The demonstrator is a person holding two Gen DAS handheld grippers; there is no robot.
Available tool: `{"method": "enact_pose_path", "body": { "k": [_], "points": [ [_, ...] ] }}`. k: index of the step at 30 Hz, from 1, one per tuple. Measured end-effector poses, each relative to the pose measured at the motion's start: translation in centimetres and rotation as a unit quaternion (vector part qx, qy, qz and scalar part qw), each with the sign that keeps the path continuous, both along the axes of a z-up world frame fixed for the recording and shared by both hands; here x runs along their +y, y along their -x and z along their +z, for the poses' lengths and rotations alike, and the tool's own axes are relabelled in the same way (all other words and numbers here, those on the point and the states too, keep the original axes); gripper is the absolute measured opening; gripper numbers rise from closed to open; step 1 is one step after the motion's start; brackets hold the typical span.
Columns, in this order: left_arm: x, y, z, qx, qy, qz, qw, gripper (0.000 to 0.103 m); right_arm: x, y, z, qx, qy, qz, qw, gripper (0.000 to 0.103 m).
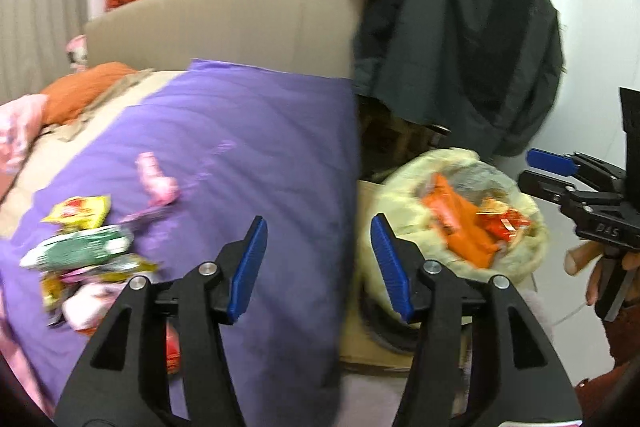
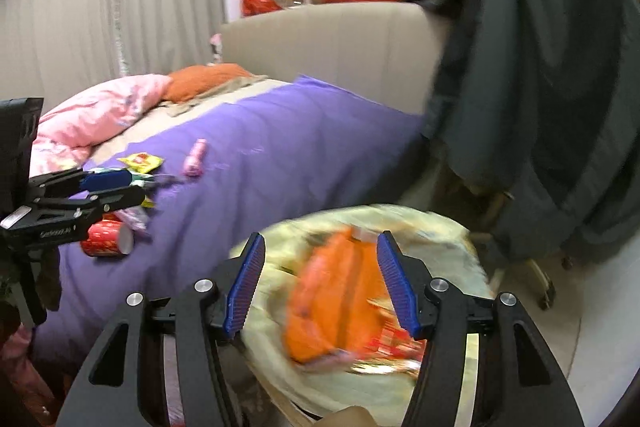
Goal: Collect trash
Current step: 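Move both open tools back over the trash pile on the bed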
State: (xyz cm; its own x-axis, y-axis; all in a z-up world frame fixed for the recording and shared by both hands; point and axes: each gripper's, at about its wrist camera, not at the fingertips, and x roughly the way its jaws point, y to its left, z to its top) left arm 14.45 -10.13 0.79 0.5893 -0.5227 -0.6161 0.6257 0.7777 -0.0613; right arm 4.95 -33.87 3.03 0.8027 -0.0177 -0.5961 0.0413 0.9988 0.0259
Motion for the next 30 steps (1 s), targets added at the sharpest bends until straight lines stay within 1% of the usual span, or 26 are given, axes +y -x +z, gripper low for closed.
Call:
{"method": "enact_pose_path", "body": {
  "k": [3,7,9,12,15,16,19,21,22,23,25,27,29,30],
  "points": [
    [4.4,-1.0,0.3,-0.005,0.004,0.040,0.9992,0.052,2.6,-1.1,0.1,0.001,0.002,0.023,1.000,0.055],
    [10.6,-2.7,0.1,0.002,0.020,0.105,0.9943,0.052,6.6,-3.0,0.1,0.001,0.009,0.056,0.998,0.055],
    [14.0,-3.7,-0.1,0.005,0.028,0.141,0.9895,0.053,8.3,-3.7,0.3,0.000,0.008,0.073,0.997,0.055],
    [18.1,-5.3,-0.6,0.008,0.036,0.182,0.9826,0.054,10.3,-4.9,0.2,0.001,0.013,0.082,0.997,0.055],
    [21.9,-6.8,-1.6,0.019,0.055,0.216,0.9746,0.054,12.1,-6.3,-0.4,0.016,0.001,0.099,0.995,0.055],
    [22.7,-7.0,-1.9,0.022,0.060,0.221,0.9731,0.054,12.7,-6.6,-0.7,0.019,-0.002,0.104,0.994,0.055],
    [25.2,-8.3,-3.1,0.035,0.072,0.242,0.9669,0.055,14.3,-7.5,-1.7,0.025,0.011,0.107,0.994,0.055],
    [26.6,-9.0,-3.9,0.046,0.083,0.249,0.9638,0.055,15.1,-8.2,-2.6,0.034,0.010,0.122,0.992,0.055],
    [26.8,-9.1,-4.2,0.050,0.087,0.248,0.9636,0.057,15.4,-8.5,-2.9,0.038,0.008,0.129,0.991,0.055],
    [26.8,-9.4,-4.3,0.054,0.088,0.245,0.9640,0.061,15.8,-9.0,-3.4,0.045,0.004,0.142,0.989,0.055],
    [26.5,-9.8,-4.7,0.061,0.081,0.227,0.9685,0.064,16.7,-9.8,-4.2,0.053,0.002,0.171,0.984,0.055],
    [25.9,-9.9,-5.0,0.066,0.071,0.211,0.9727,0.064,18.2,-10.7,-4.9,0.058,0.006,0.211,0.976,0.055],
    [25.6,-9.7,-5.3,0.074,0.076,0.206,0.9727,0.064,19.7,-11.6,-5.4,0.058,0.016,0.239,0.969,0.055],
    [25.6,-9.5,-5.4,0.082,0.086,0.204,0.9717,0.064,20.6,-12.3,-5.8,0.058,0.022,0.255,0.965,0.055]
  ]
}}
